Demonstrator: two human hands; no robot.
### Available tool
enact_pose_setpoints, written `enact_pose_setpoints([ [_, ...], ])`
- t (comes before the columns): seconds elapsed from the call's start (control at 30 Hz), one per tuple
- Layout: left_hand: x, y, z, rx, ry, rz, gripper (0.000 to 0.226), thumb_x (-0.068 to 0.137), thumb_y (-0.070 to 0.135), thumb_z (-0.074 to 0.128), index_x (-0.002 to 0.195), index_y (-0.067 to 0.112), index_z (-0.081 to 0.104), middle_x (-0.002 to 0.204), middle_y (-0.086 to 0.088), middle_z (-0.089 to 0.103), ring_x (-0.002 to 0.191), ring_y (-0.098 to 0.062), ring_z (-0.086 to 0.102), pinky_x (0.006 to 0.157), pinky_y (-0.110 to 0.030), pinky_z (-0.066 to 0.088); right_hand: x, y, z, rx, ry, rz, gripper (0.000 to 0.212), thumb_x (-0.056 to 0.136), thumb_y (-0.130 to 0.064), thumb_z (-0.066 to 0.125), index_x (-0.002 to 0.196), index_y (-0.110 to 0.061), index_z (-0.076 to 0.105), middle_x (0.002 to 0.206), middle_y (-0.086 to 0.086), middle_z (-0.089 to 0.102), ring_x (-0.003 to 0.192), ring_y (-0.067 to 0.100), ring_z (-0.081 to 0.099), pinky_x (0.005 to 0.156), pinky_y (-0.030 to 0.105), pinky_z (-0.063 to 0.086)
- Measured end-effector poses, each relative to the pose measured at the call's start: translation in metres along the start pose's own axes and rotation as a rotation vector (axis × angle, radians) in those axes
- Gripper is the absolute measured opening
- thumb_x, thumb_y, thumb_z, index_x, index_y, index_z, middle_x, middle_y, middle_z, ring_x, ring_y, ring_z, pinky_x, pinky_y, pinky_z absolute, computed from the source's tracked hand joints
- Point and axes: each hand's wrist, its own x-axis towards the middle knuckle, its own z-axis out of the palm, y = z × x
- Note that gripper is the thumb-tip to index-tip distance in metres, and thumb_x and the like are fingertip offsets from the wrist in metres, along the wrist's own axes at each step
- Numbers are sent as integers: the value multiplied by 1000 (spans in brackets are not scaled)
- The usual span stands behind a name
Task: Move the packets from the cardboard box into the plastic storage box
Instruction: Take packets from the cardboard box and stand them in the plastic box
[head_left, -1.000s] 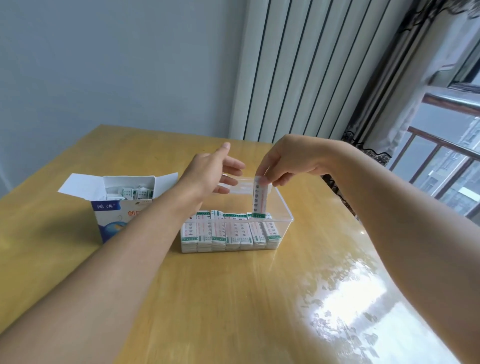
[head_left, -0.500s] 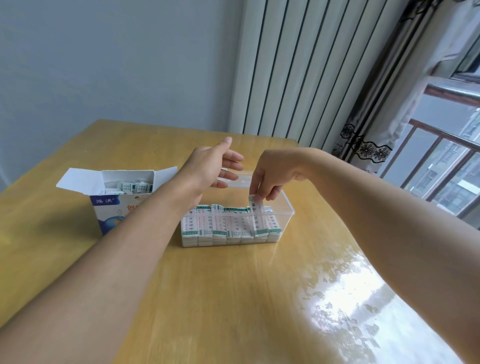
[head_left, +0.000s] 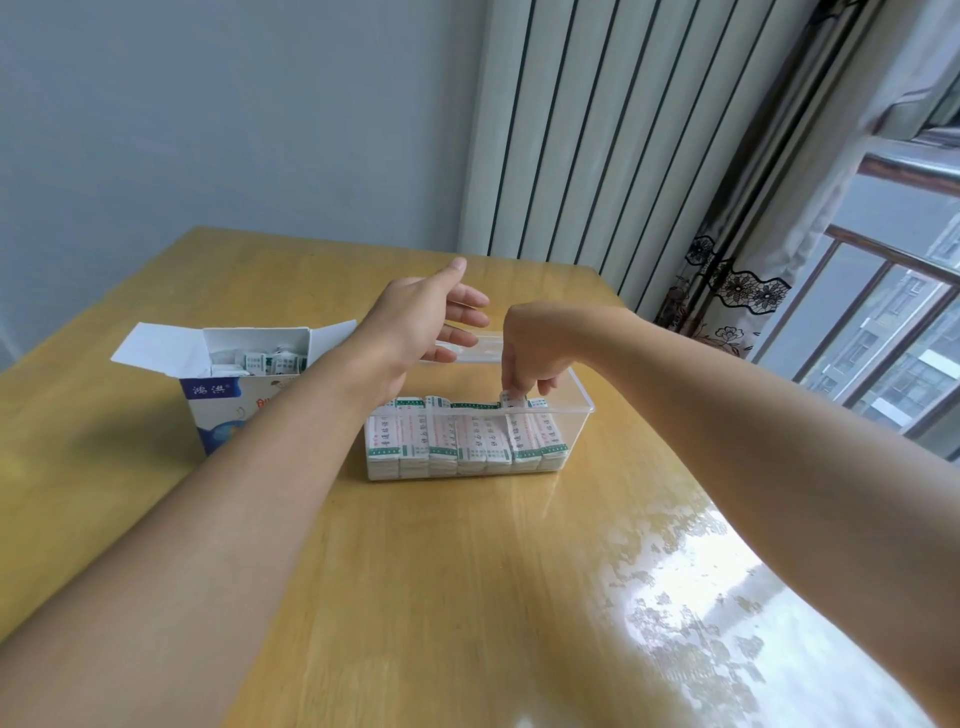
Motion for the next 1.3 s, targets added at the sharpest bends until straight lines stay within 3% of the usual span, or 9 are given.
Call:
enact_pose_setpoints([
  [0.13,-1,0,0,-1,0,-6,49,106,49,39,100,18,75,97,0,78,90,-20,72,75,-33,52,7,-3,6,-51,-31,29,31,89,-25,78,116,-13,70,84,2,78,76,14,76,95,39,57],
  [0.3,-1,0,-1,0,-6,-9,48,106,49,39,100,17,75,98,-1,78,88,-20,71,74,-33,51,10,-5,12,-87,-73,27,34,94,-24,71,126,-12,66,83,0,77,71,12,74,95,40,57],
  [0.53,-1,0,-1,4,-10,-13,47,106,48,39,101,17,75,98,0,78,89,-20,71,76,-34,51,9,-6,14,-116,-65,-26,29,98,-18,66,127,-17,69,69,-8,67,60,7,69,88,33,60],
  [0.77,-3,1,0,12,-17,-15,46,106,48,40,102,17,74,98,-1,78,89,-20,71,78,-35,51,11,-3,13,-48,-82,-50,33,97,-11,64,130,-16,68,89,-3,75,66,10,71,80,28,61],
  [0.9,-3,1,0,8,-23,-16,45,106,47,41,102,16,74,99,-2,77,87,-19,70,77,-34,50,10,-4,13,-35,-79,-54,35,98,-7,62,131,-16,67,83,-5,70,64,9,70,78,26,61],
  [1.1,-2,0,0,20,-28,-17,44,106,47,42,104,16,74,99,-1,77,89,-20,71,76,-33,51,10,-5,14,-45,-75,-12,37,94,-14,69,131,-11,65,79,-3,71,66,10,72,91,38,60],
  [1.3,-3,1,1,34,-33,-18,44,106,47,42,104,17,74,99,0,77,97,-24,73,80,-35,53,2,-3,2,-35,-68,-6,35,93,-24,74,126,-14,68,85,1,77,67,10,75,91,35,59],
])
